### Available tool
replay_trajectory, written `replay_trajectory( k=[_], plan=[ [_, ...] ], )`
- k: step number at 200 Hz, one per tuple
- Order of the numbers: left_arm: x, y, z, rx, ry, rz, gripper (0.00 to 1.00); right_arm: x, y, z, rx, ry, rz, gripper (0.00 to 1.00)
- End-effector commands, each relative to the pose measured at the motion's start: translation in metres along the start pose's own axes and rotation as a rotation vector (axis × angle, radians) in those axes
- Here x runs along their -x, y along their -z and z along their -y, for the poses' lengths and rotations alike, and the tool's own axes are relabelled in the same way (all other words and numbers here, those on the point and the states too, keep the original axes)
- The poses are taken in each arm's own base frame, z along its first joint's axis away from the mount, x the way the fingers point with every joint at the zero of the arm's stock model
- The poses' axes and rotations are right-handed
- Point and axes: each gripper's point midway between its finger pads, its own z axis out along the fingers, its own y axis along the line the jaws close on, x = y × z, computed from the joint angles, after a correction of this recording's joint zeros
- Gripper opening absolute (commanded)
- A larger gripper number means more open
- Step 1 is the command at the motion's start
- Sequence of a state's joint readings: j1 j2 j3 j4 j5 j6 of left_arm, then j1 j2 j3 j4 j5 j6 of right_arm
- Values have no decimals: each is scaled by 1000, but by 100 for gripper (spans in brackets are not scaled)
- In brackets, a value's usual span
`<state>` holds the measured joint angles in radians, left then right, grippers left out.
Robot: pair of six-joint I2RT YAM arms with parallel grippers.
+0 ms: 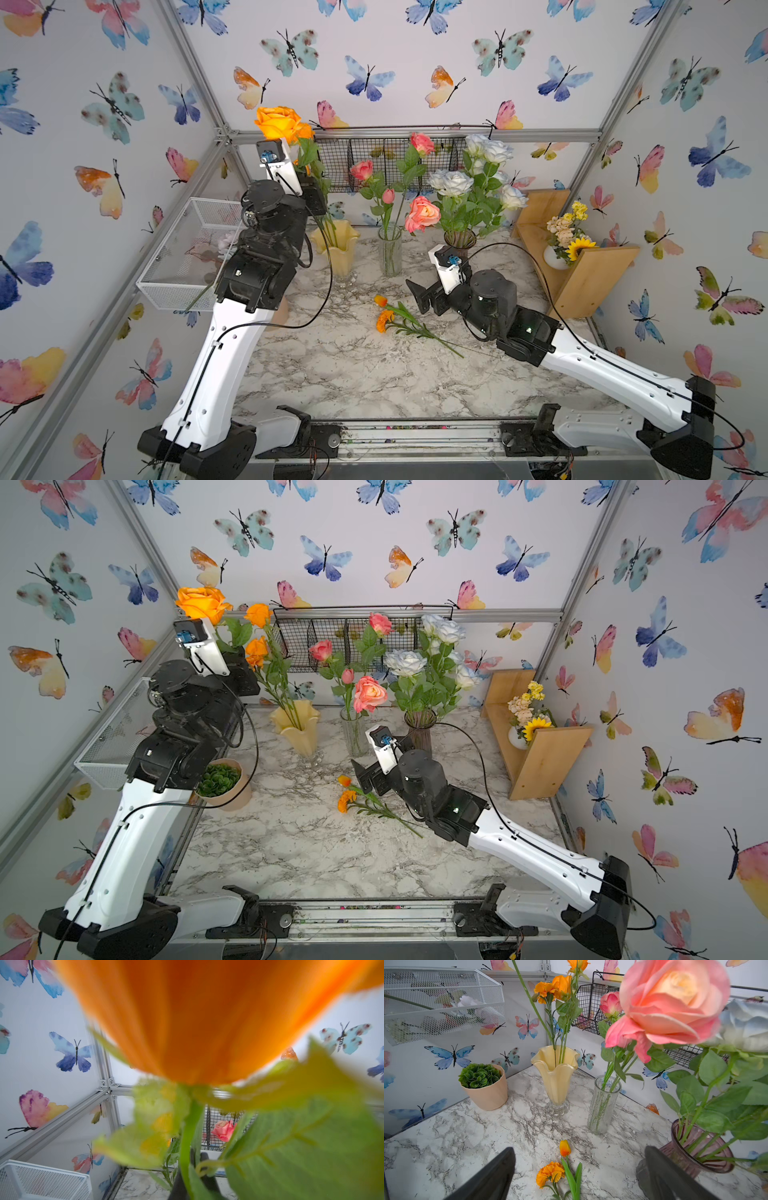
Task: Arrange the flowers in different vases according to their colors
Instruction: Insert the flower into the vase.
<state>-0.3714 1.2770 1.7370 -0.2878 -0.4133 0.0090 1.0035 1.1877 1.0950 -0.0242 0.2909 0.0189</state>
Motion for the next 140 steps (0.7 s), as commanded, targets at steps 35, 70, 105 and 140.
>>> replay_trajectory(
  k=[35, 70, 105, 140],
  plan=[
    [-64, -51, -28, 113, -29, -98, 0, -21, -6, -2, -15, -18, -51, 99],
    [-109, -70, -22, 67, 1, -146, 0, -37, -7, -1, -23, -28, -96, 99],
    [-158, -98, -25, 90, 3, -258, 10, -52, 1, 4, -46, -62, -132, 98],
    [-177, -109, -39, 110, 56, -316, 58, -50, 19, 18, -96, -72, -137, 99]
  ],
)
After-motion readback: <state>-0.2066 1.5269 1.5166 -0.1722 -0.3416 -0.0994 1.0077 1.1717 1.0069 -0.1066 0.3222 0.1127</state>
